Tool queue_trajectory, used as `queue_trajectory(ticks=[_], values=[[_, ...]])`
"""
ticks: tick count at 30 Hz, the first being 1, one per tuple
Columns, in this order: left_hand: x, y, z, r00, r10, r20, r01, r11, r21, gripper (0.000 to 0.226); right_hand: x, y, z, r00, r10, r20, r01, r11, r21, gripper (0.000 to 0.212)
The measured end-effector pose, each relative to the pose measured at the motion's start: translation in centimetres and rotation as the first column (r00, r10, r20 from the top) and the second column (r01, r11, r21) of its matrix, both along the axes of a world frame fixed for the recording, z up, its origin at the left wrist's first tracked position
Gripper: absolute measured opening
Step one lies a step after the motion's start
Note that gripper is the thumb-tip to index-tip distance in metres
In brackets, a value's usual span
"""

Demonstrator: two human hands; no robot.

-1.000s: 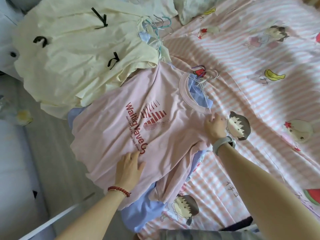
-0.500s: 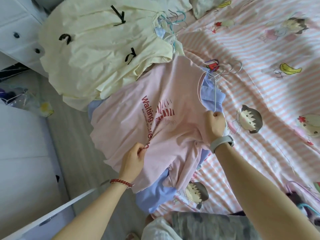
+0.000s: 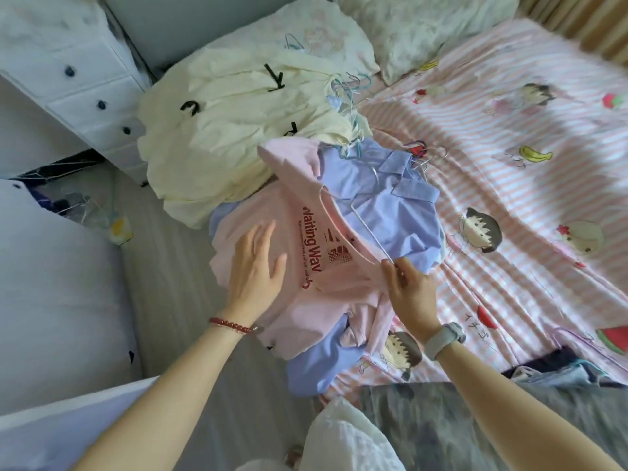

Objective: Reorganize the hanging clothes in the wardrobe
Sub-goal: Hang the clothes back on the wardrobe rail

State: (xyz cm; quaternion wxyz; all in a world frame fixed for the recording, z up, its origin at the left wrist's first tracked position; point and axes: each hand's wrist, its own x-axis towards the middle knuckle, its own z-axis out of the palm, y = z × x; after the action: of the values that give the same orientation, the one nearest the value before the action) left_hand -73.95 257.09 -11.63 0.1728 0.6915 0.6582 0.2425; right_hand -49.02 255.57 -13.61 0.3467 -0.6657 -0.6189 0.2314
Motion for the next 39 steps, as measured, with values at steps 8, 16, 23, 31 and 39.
queue_trajectory(ticks=[8,16,23,31,39], values=[[-5.6,-5.8,6.7,0.986,-0.025,-0.165,0.034,0.998,0.05,0.025,-4.3,-2.6,4.9,0.897,0.264,0.355,-0.362,0.9,0.243,0.036],[-9.8,-21.7,5.5,0.948,0.236,0.212,-0.198,0.962,-0.187,0.028,-11.4,-5.7,7.0,0.772,0.423,0.474,-0.579,0.776,0.25,0.036],[-16.3,-33.3,7.6,0.716,0.651,0.254,-0.658,0.75,-0.068,0.027,-21.1,-12.2,8.8,0.529,0.776,0.344,-0.837,0.543,0.064,0.022],[-21.7,-48.8,12.0,0.411,0.909,0.07,-0.855,0.358,0.375,0.017,-33.9,-22.4,11.4,0.08,0.966,0.246,-0.997,0.074,0.032,0.022],[-25.3,-60.2,17.1,0.03,0.989,0.148,-0.847,-0.053,0.529,0.015,-45.6,-31.7,16.6,-0.351,0.922,0.165,-0.934,-0.356,0.003,0.014]])
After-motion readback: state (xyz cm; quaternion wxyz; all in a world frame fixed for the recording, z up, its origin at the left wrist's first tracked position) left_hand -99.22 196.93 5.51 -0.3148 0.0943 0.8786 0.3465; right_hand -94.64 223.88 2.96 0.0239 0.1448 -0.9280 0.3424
